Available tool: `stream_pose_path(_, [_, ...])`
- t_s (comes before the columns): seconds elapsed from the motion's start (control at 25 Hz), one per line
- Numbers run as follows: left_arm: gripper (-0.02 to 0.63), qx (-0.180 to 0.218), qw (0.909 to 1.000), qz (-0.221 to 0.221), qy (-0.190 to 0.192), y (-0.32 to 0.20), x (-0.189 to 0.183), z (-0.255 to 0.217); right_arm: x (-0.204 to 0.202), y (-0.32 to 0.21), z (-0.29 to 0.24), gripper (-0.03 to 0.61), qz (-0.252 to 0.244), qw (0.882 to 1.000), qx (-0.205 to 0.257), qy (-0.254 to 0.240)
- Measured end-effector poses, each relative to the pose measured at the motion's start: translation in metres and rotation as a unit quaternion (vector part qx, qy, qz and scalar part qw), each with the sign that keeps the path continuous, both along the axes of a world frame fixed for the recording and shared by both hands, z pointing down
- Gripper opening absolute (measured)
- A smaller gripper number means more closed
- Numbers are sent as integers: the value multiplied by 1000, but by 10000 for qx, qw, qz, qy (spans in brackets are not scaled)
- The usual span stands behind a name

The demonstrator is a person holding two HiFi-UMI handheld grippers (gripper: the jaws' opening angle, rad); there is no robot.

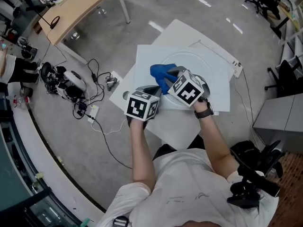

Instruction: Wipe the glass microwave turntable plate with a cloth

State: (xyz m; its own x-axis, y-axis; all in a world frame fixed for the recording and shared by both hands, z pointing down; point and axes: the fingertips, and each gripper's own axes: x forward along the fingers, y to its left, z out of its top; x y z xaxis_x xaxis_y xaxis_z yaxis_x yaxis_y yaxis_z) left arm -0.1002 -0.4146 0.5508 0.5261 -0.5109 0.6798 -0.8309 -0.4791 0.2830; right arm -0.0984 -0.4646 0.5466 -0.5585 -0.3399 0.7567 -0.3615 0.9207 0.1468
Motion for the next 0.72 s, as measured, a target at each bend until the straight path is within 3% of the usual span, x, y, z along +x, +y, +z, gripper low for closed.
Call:
stream_pose_path(0.2, [0, -34, 9998, -110, -183, 0, 1, 0, 0, -42, 1, 64, 98, 9995, 255, 125])
stream_pose_path(0.32, [0, -15, 9997, -181, -190, -2, 0, 0, 16, -69, 0, 64, 378, 9991, 173, -56])
stream_pose_path(0.48, [0, -14, 9997, -261, -8, 0, -5, 2, 57, -89, 4, 63, 929, 9956, 1, -137])
stream_pose_path(0.72, [0, 84, 9996, -280, -49, -3, -11, 2, 126, -83, -1, 63, 1524, 9880, 225, 145])
